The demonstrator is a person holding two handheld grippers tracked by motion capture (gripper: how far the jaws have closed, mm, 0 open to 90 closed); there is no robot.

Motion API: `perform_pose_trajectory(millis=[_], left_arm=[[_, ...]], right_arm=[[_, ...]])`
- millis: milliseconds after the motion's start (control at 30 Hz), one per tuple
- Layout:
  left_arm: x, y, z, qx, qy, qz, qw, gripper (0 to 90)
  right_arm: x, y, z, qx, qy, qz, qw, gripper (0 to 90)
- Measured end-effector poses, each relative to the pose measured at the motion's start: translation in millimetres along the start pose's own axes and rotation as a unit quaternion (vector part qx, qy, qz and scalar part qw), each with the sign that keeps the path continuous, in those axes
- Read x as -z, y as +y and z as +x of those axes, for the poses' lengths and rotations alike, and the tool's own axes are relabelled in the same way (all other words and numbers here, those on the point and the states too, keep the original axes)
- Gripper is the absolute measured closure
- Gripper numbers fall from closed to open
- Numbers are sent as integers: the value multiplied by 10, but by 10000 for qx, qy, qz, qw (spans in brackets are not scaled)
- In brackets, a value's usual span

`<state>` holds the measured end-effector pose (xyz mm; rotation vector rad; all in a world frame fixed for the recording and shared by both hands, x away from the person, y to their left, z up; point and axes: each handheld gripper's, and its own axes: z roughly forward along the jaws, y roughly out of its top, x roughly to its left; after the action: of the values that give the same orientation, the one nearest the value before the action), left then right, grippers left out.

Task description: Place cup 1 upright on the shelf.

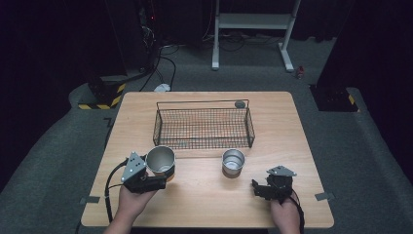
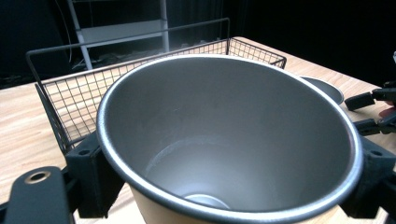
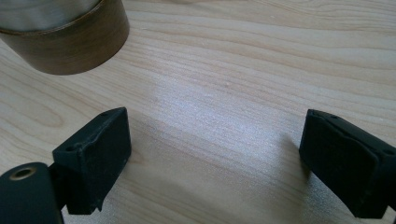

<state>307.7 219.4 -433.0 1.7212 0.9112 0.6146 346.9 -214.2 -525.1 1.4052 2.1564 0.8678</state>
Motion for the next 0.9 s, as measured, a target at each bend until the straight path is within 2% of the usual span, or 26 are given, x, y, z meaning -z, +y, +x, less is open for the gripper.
perform_pose_trajectory(millis=[200, 267, 467, 900], left_arm=[[-16, 59, 4, -41, 0, -72, 10000, 134], [-39, 94, 14, 42, 11, -139, 9999, 134], [-92, 159, 15, 91, 16, -247, 9997, 134], [-209, 274, 33, 60, 148, -148, 9998, 134]], right_arm=[[0, 0, 0, 0, 0, 0, 10000, 90], [0, 0, 0, 2, 0, -1, 10000, 90], [0, 0, 0, 3, 0, -1, 10000, 89], [-5, 3, 0, 16, 11, -3, 10000, 89]])
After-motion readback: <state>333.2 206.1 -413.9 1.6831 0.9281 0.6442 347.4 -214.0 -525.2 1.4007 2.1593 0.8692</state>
